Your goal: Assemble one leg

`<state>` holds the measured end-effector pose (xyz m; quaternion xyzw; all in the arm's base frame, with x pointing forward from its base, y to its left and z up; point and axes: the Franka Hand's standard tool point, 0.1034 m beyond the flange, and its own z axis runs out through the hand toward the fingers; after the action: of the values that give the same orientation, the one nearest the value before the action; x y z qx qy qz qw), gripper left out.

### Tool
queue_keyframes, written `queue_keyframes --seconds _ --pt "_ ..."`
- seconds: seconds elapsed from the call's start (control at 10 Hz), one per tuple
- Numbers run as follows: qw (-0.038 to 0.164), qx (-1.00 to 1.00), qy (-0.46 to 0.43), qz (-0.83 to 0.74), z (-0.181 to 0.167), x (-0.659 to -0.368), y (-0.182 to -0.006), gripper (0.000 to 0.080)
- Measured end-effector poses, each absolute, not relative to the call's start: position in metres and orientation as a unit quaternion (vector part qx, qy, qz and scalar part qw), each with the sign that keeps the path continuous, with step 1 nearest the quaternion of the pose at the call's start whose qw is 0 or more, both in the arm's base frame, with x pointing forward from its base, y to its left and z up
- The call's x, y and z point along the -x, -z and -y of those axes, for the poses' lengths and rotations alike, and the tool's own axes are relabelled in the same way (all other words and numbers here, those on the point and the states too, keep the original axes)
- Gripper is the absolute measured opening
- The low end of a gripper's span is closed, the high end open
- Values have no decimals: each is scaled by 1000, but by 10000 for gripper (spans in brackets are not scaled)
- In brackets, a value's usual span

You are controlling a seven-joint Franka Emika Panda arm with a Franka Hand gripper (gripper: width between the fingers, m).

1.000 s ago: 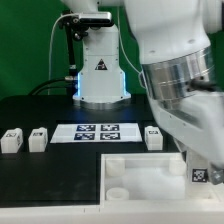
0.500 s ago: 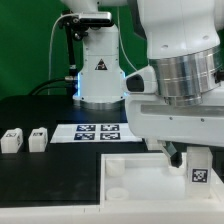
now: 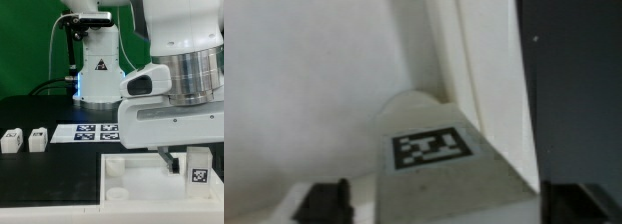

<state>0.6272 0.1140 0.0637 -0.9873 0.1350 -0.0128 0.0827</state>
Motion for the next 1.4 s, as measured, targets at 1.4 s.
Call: queue_keyframes --seconds 1.4 --pt "112 560 -108 -814 -118 -628 -64 294"
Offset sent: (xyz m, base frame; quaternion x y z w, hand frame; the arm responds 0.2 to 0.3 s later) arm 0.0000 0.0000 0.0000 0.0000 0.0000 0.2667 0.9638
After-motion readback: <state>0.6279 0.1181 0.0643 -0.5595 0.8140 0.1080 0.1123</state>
